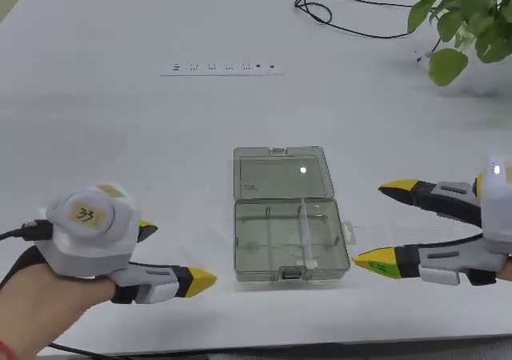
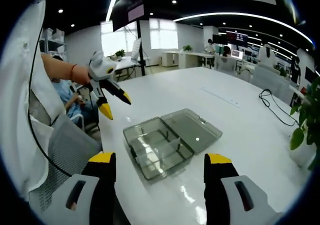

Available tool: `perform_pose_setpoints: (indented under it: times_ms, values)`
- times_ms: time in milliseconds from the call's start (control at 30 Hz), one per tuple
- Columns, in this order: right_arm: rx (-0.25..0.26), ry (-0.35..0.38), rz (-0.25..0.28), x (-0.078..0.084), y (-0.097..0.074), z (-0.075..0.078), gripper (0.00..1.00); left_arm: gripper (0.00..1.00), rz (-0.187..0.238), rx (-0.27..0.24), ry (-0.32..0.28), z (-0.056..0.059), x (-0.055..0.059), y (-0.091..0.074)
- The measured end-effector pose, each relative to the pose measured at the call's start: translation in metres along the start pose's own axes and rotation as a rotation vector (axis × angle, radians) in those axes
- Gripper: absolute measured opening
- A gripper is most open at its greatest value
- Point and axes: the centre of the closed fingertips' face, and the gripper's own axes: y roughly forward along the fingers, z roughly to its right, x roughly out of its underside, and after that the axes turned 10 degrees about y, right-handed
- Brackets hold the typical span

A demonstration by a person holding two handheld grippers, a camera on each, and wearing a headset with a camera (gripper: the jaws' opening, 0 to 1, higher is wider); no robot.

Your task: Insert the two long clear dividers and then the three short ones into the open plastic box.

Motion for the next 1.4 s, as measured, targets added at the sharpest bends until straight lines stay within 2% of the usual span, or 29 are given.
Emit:
perform_pose_setpoints:
  times_ms: [200,267,433,767,933,1000,1033,1100,1400]
  values:
    - [0.007,-0.004,-0.002,0.010,-0.008,0.002,0.73,0.68,-0.082,-0.012,-0.031,-0.005,0.015,0.013]
    - [0.012,0.002,0.002,0.012,-0.010,0.003,0.73,0.66,-0.119,-0.016,-0.013,-0.008,0.021,0.017]
    - [0.018,0.006,0.013,0.017,-0.013,0.003,0.74,0.64,-0.171,-0.009,-0.006,-0.010,0.030,0.027]
    - [0.028,0.006,0.023,0.022,-0.016,0.004,0.73,0.57,-0.284,-0.035,0.058,-0.014,0.045,0.037]
    - [0.029,0.004,0.026,0.023,-0.017,0.004,0.73,0.52,-0.304,-0.061,0.078,-0.018,0.046,0.037]
    - [0.031,0.004,0.031,0.023,-0.017,0.004,0.73,0.47,-0.328,-0.081,0.128,-0.022,0.048,0.037]
    - [0.033,0.003,0.033,0.023,-0.017,0.004,0.73,0.45,-0.330,-0.088,0.134,-0.022,0.048,0.038]
    - [0.037,0.003,0.035,0.023,-0.018,0.006,0.73,0.45,-0.328,-0.090,0.114,-0.023,0.048,0.037]
    - [0.046,0.009,0.046,0.023,-0.020,0.006,0.72,0.37,-0.345,-0.084,0.120,-0.023,0.046,0.037]
